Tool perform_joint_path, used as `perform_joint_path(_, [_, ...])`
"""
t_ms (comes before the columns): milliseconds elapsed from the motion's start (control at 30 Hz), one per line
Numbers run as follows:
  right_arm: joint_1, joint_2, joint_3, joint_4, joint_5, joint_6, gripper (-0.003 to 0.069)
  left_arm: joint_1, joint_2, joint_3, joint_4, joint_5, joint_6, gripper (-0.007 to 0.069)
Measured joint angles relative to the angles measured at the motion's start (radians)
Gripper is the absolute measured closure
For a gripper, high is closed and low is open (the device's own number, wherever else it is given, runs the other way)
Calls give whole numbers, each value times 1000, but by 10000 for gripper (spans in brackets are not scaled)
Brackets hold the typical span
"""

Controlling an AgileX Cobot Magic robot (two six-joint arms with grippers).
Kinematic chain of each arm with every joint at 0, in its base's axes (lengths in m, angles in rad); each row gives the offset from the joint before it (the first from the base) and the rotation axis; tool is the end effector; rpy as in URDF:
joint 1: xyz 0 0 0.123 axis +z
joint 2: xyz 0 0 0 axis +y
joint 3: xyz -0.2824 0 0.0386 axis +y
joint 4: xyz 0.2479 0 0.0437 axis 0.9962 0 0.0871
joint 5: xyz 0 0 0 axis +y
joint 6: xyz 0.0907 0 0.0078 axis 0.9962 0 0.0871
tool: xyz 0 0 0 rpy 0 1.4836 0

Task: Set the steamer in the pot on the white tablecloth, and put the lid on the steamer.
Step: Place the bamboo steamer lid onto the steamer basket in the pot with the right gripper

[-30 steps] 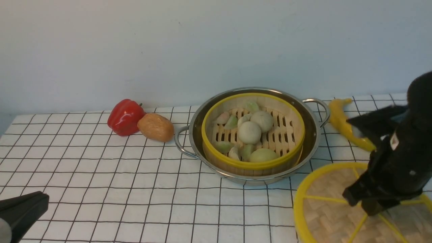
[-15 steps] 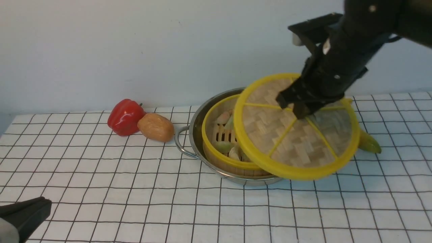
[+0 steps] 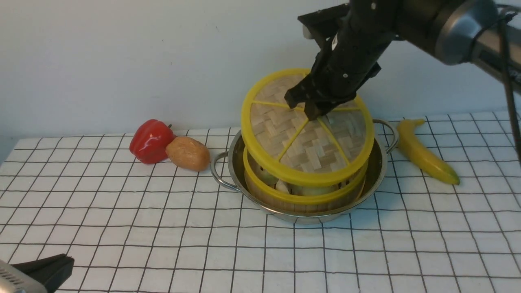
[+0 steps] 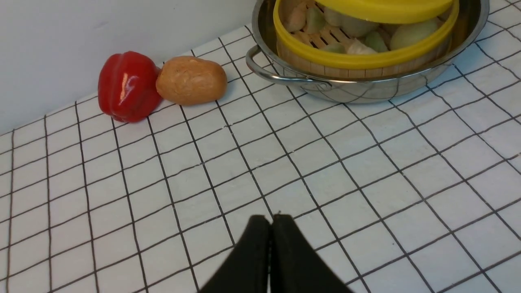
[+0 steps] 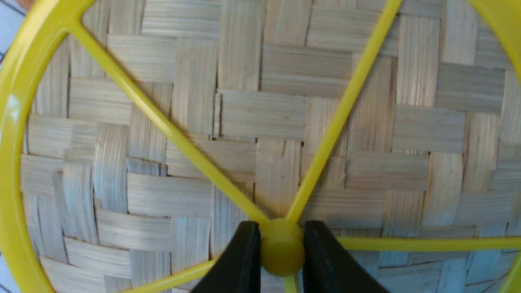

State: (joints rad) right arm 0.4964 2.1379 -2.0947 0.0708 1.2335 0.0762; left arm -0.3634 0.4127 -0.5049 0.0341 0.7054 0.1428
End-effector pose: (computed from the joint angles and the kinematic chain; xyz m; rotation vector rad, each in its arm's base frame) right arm 0.4082 0.2280 0.2891 -0.5665 2.7272 0.2471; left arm 0.0739 -0.0259 0.2922 0.5387 2.0274 -0.0943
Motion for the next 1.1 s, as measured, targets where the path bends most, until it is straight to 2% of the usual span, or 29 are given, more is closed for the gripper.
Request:
perform_joint_path(333, [13,1,-1,1,1,-2,511,0,0,1,0,-21,7,623])
perform_joint_path(567, [13,-1,-1,-45,2,23,511,0,0,1,0,-21,12,623])
perform_joint_path(867, [13,-113,100,-58,5,20,511,0,0,1,0,-22,12,623])
perform_joint_path(1100, [13,-89,103,-71,3,14,511,0,0,1,0,-23,15,623])
